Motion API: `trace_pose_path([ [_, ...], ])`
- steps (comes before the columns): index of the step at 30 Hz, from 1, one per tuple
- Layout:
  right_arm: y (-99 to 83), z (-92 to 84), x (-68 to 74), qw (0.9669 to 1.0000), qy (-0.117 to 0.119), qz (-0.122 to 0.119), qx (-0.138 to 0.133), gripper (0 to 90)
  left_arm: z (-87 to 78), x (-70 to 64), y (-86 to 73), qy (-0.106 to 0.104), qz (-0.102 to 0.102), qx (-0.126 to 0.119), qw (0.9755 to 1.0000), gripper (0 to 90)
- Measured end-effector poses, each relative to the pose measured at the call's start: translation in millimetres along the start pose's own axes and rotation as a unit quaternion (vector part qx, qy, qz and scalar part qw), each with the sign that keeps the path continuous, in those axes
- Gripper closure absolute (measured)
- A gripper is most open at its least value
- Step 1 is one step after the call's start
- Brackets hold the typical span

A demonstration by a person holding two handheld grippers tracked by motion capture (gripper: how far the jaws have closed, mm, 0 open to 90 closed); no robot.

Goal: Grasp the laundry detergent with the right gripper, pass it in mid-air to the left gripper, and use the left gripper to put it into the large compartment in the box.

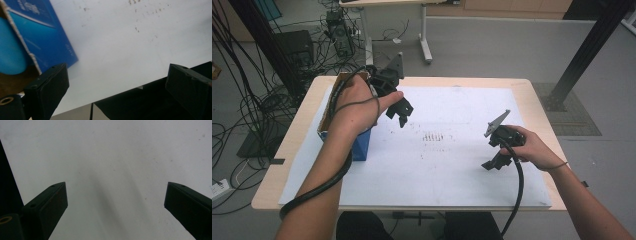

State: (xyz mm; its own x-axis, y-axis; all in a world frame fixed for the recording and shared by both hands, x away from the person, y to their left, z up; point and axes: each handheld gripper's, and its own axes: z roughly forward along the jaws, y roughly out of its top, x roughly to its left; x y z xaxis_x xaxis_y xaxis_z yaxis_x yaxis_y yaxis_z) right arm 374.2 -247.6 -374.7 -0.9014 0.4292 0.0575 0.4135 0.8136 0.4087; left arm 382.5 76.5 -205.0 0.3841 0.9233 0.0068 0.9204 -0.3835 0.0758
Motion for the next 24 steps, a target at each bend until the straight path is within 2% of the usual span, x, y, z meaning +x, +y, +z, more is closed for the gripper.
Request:
trace_pose_path([
  [10,-2.3,-1.4,-0.4,1.0000,-0.002,0.003,-0.001,4.7,25.3,-21.0,1.3,-0.014,0.023,0.005,0.9996,5.5],
  [13,-3.0,-1.8,-0.4,1.0000,-0.003,0.003,-0.002,4.8,36.5,-27.4,1.1,-0.017,0.024,0.000,0.9996,5.5],
  [19,-4.2,-1.1,-0.2,1.0000,-0.002,0.007,-0.002,4.8,49.7,-31.7,0.5,-0.019,0.029,0.001,0.9994,5.5],
  [24,-5.6,0.2,-0.6,1.0000,-0.003,0.009,0.002,4.8,70.4,-35.6,0.5,-0.019,0.026,0.006,0.9995,5.5],
])
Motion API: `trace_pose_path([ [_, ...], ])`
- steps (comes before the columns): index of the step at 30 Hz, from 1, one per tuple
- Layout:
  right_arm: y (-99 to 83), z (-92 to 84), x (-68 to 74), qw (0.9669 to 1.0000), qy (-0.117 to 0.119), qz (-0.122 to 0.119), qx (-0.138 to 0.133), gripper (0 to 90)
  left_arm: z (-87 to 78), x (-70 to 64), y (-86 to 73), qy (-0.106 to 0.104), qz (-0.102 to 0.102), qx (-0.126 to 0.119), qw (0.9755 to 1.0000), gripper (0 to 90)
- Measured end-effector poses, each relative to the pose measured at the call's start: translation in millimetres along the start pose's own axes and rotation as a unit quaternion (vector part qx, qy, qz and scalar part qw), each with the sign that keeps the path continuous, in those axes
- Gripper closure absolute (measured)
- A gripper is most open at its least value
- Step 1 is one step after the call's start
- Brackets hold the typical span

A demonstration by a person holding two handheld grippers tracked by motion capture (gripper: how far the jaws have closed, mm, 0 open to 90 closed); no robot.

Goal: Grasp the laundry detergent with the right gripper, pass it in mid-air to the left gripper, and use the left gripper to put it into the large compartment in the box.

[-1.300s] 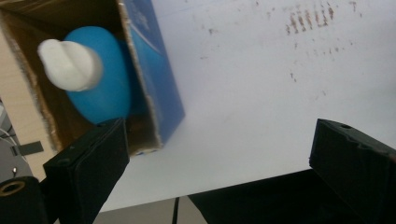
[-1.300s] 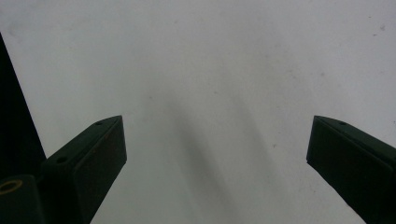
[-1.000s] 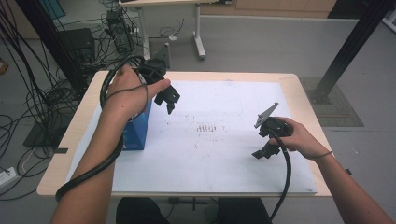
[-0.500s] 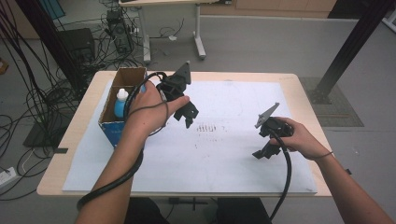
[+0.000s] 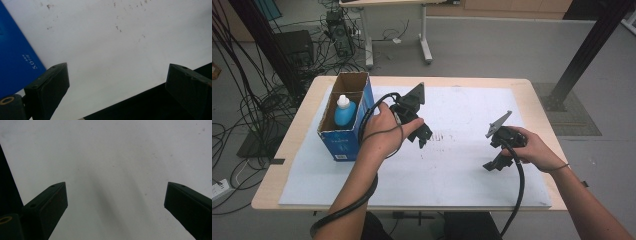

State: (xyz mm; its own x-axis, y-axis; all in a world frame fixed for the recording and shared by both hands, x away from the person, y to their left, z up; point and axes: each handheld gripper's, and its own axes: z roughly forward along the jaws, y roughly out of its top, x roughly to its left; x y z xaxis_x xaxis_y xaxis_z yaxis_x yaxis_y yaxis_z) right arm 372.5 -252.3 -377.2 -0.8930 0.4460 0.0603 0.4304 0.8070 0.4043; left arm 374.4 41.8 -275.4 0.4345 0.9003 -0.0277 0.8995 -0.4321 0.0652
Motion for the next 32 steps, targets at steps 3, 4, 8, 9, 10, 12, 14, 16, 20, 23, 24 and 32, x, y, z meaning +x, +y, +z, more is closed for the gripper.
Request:
trace_pose_path([
  [3,-0.4,-0.4,-0.6,1.0000,0.000,0.002,0.001,4.8,13.7,-1.8,1.0,0.004,0.001,0.012,0.9999,5.6],
  [4,-0.4,-0.4,-0.6,1.0000,0.000,0.002,0.001,4.8,18.6,-2.7,1.4,0.007,0.000,0.012,0.9999,5.6],
  [8,-0.2,-0.2,-1.4,1.0000,-0.001,0.001,0.002,4.8,29.5,-4.5,2.4,0.001,0.002,0.015,0.9999,5.7],
  [9,-0.4,-0.3,-1.9,1.0000,-0.002,0.000,0.003,4.8,31.7,-5.0,2.5,0.000,0.003,0.015,0.9999,5.6],
  [10,-0.4,-0.3,-1.9,1.0000,-0.002,0.000,0.003,4.8,33.9,-5.6,2.5,-0.002,0.002,0.017,0.9999,5.6],
  [12,-0.4,-0.2,-1.6,1.0000,0.000,0.004,0.004,4.8,38.4,-7.1,2.5,-0.005,0.004,0.020,0.9998,5.6],
  [14,-0.4,-0.1,-1.7,1.0000,-0.001,0.003,0.004,4.8,43.0,-8.7,2.4,-0.007,0.004,0.023,0.9997,5.6],
  [16,-0.4,0.3,-2.0,1.0000,0.000,0.001,0.005,4.8,47.0,-9.9,2.6,-0.011,0.005,0.026,0.9996,5.6],
  [20,-0.2,0.0,-1.6,1.0000,-0.001,0.001,0.005,4.8,52.9,-11.9,2.4,-0.013,0.006,0.032,0.9994,5.6],
  [23,-0.6,-0.3,-1.9,1.0000,-0.001,0.004,0.004,4.8,55.0,-12.4,2.0,-0.014,0.006,0.034,0.9993,5.5],
  [24,-0.7,-0.3,-2.0,1.0000,-0.001,0.004,0.004,4.8,55.3,-12.3,2.0,-0.014,0.006,0.035,0.9993,5.5],
  [32,-0.7,0.3,-0.4,1.0000,-0.002,0.004,0.005,4.8,53.4,-10.9,-0.2,-0.015,0.004,0.033,0.9993,5.5],
])
